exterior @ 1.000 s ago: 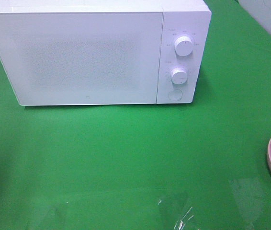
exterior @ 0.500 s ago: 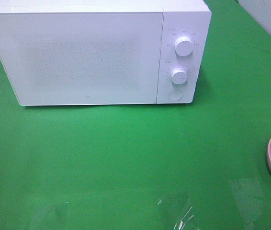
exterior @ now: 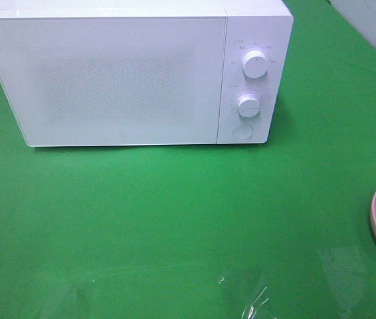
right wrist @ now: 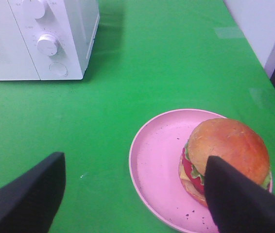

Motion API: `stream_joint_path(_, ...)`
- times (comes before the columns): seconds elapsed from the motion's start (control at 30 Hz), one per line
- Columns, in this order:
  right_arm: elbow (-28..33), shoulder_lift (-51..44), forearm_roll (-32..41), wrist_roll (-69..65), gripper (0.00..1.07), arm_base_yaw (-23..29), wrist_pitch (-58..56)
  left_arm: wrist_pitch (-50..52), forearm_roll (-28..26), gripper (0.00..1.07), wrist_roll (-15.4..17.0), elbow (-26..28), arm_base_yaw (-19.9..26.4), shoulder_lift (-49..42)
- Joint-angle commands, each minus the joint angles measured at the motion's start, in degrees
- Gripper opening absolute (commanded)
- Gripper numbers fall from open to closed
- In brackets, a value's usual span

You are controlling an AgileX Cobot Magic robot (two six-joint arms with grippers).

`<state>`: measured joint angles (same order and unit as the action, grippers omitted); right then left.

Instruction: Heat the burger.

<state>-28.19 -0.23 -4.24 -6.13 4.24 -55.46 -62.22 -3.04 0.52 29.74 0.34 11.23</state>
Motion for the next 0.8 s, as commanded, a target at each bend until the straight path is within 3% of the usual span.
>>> stream_joint_path(0.03, 0.17, -1.49, 0.0, 0.52, 0.76, -0.29, 0.34, 0.97, -0.17, 0.99, -0.06, -0.17, 0.0, -4.3)
stream_joint_path(0.37, 0.17, -1.49, 0.0, 0.52, 0.76, -0.29, 0.34, 1.03, -0.17, 0.99, -0.06, -0.17, 0.0, -12.55)
stream_joint_path(0.8, 0.17, -1.49, 0.0, 0.52, 0.76, -0.29, 0.34, 1.03, -0.17, 0.99, -0.06, -0.17, 0.0, -12.89)
